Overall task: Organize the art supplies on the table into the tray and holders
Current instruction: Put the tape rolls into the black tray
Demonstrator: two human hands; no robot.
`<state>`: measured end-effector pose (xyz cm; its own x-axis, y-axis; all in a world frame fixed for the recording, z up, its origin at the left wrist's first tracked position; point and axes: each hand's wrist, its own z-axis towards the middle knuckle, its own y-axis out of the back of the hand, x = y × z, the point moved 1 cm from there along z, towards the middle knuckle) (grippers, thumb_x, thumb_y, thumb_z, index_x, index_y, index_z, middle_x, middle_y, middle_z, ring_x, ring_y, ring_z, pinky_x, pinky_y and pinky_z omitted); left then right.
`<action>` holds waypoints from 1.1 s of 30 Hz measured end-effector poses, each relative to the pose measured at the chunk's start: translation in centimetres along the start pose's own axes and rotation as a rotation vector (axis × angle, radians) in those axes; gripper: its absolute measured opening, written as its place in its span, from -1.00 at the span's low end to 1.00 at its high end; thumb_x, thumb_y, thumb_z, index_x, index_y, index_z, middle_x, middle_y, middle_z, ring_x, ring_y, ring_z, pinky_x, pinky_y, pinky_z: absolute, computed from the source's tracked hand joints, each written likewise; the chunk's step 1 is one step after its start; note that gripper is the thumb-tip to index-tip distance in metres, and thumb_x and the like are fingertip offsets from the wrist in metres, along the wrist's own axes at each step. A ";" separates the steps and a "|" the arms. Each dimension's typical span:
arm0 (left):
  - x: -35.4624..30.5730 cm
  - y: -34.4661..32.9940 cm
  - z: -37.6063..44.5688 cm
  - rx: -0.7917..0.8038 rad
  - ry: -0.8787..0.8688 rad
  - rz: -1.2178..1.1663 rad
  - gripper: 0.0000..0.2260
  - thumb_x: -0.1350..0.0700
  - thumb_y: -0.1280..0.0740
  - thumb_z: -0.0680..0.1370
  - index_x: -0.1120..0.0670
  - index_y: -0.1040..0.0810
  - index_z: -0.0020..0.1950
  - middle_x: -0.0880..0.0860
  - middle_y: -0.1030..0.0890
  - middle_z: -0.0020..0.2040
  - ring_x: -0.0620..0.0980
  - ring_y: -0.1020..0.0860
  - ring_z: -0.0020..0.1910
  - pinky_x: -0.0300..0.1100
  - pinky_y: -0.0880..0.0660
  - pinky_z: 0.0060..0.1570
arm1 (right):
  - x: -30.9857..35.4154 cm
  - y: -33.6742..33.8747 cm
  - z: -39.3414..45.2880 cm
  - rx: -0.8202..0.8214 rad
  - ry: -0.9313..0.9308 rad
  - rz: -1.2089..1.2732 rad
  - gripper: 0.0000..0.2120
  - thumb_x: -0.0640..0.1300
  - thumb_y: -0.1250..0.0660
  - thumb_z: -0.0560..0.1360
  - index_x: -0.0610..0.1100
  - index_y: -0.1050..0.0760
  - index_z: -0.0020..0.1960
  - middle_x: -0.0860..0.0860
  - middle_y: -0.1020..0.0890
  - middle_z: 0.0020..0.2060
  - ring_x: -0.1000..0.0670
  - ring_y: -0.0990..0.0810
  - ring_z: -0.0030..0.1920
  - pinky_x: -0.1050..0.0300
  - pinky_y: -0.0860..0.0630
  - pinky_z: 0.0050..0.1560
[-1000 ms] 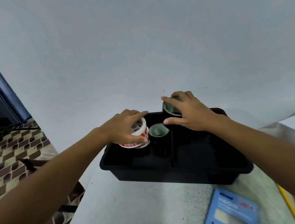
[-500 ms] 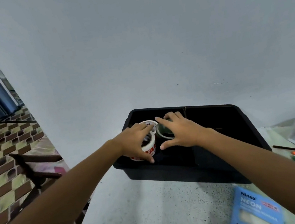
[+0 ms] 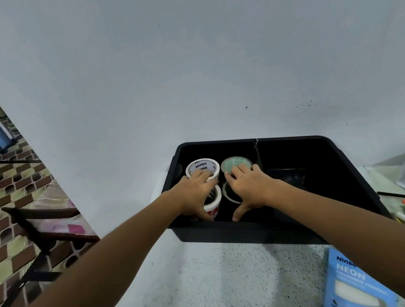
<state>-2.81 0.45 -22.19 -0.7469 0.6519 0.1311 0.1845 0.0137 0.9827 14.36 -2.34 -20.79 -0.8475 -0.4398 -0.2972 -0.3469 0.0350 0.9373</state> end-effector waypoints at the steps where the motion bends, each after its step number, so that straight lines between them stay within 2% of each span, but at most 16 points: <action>1: 0.0 -0.3 0.2 -0.005 -0.001 0.012 -0.04 -0.27 -0.47 0.34 0.06 -0.08 0.56 0.08 -0.09 0.53 0.10 -0.05 0.49 0.13 -0.28 0.36 | 0.0 -0.1 0.0 -0.007 0.000 -0.032 0.17 0.48 -0.34 0.24 -0.28 -0.05 0.52 -0.19 -0.25 0.42 -0.20 -0.22 0.40 -0.21 -0.29 0.31; 4: 0.0 -0.9 0.5 -0.006 0.009 0.034 -0.04 -0.30 -0.44 0.34 0.06 -0.08 0.56 0.11 -0.05 0.54 0.13 -0.02 0.49 0.14 -0.28 0.35 | 0.2 -0.3 0.1 -0.042 -0.007 -0.091 0.17 0.50 -0.31 0.24 -0.30 -0.08 0.50 -0.19 -0.27 0.40 -0.19 -0.24 0.38 -0.20 -0.29 0.28; 10: 0.0 -1.7 0.6 0.002 0.022 0.036 -0.01 -0.34 -0.40 0.36 0.11 -0.02 0.57 0.14 0.02 0.56 0.20 0.06 0.51 0.18 -0.27 0.39 | 0.3 -0.6 0.0 -0.049 -0.015 -0.129 0.17 0.50 -0.29 0.27 -0.29 -0.01 0.53 -0.20 -0.24 0.42 -0.20 -0.21 0.40 -0.23 -0.23 0.33; 15: 0.1 -2.3 0.5 0.030 0.061 0.046 -0.02 -0.35 -0.38 0.38 0.09 0.02 0.57 0.14 0.03 0.58 0.19 0.03 0.53 0.19 -0.24 0.40 | 0.5 -0.8 -0.1 -0.036 -0.021 -0.121 0.16 0.50 -0.26 0.29 -0.24 0.05 0.55 -0.20 -0.17 0.45 -0.20 -0.15 0.45 -0.23 -0.17 0.37; 17: 0.1 -2.3 0.5 0.042 0.061 0.027 -0.01 -0.34 -0.38 0.39 0.07 0.06 0.58 0.12 0.04 0.58 0.16 0.03 0.54 0.19 -0.22 0.41 | 0.4 -0.6 -0.1 0.016 -0.030 -0.082 0.15 0.53 -0.22 0.30 -0.19 0.10 0.57 -0.18 -0.09 0.50 -0.22 -0.08 0.49 -0.25 -0.13 0.39; 19: 0.4 -2.0 0.4 0.059 0.054 -0.119 0.03 -0.31 -0.43 0.37 0.02 0.12 0.58 0.07 0.05 0.58 0.09 0.06 0.54 0.15 -0.17 0.45 | 0.0 -0.1 0.2 0.131 -0.047 0.030 0.13 0.53 -0.20 0.32 -0.14 0.16 0.58 -0.18 0.03 0.55 -0.24 0.05 0.53 -0.32 0.02 0.44; 21: 1.3 -1.5 0.4 0.099 0.066 -0.303 0.08 -0.27 -0.49 0.33 -0.03 0.16 0.58 0.01 0.06 0.58 0.03 0.09 0.55 0.07 -0.11 0.49 | -0.5 0.6 0.5 0.231 -0.057 0.117 0.09 0.49 -0.22 0.36 -0.11 0.19 0.58 -0.15 0.06 0.56 -0.23 0.15 0.54 -0.38 0.25 0.43; 24: 2.0 -1.0 0.6 0.175 0.085 -0.309 0.06 -0.28 -0.50 0.32 -0.06 0.10 0.58 0.02 0.07 0.59 0.04 0.09 0.55 0.06 -0.10 0.50 | -1.1 1.1 0.9 0.284 -0.063 0.143 0.01 0.42 -0.23 0.42 -0.10 0.15 0.58 -0.12 0.00 0.57 -0.17 0.14 0.55 -0.40 0.39 0.36; 27: 1.7 -1.3 0.9 0.209 0.084 -0.265 -0.02 -0.24 -0.48 0.35 -0.07 0.04 0.58 0.06 0.09 0.59 0.07 0.07 0.55 0.05 -0.12 0.49 | -0.7 0.7 1.0 0.302 -0.066 0.111 -0.02 0.40 -0.22 0.43 -0.12 0.12 0.58 -0.11 -0.04 0.56 -0.17 0.11 0.56 -0.43 0.40 0.33; 33: 1.6 -2.0 1.1 0.162 0.117 -0.300 -0.04 -0.20 -0.51 0.34 -0.10 -0.01 0.58 0.09 0.05 0.58 0.08 0.01 0.55 0.02 -0.12 0.50 | -0.1 1.1 0.6 0.292 -0.093 0.041 -0.04 0.44 -0.19 0.42 -0.06 0.08 0.59 -0.06 -0.05 0.57 -0.21 0.14 0.55 -0.49 0.39 0.28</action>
<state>-3.68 2.35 -24.11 -0.8493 0.5098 -0.1370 0.0378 0.3176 0.9475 13.84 -1.69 -19.84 -0.8917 -0.3492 -0.2881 -0.4009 0.3136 0.8608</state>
